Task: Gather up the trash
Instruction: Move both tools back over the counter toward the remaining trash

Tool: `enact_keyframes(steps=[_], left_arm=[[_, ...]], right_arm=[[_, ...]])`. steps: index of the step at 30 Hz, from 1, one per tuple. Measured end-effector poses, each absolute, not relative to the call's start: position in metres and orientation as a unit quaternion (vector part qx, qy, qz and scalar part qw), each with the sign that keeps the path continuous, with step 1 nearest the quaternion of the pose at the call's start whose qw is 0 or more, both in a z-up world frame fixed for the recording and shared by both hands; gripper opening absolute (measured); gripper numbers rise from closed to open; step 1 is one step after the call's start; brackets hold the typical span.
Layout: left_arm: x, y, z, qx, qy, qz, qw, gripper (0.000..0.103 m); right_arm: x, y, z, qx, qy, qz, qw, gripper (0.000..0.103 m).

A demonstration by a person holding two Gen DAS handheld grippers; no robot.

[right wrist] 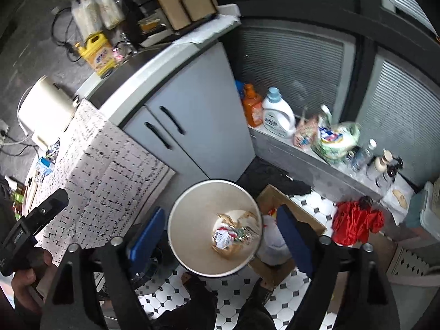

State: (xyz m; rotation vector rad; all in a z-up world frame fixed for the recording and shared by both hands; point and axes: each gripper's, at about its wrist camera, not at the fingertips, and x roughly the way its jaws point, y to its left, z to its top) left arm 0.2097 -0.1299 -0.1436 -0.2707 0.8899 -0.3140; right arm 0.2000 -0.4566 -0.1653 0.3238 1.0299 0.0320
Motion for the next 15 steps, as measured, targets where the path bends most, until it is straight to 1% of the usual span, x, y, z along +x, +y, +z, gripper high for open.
enact_keyframes(steps=[2,3,15], left_arm=[[0.209,-0.109,-0.138,-0.136,0.421,-0.131,0.887,0.097],[0.209,-0.100,-0.136,-0.138,0.418,-0.123,0.889,0.097],[0.200,0.027,-0.112,-0.167,0.382,-0.031,0.908,0.097]], right_arm=[[0.206,-0.443,-0.159,0.149,0.482,0.022,0.863,0.094],[0.209,-0.435,-0.156,0.148,0.475,0.026,0.867,0.095],[0.254,-0.323,-0.130,0.124,0.457,0.099,0.875,0.095]])
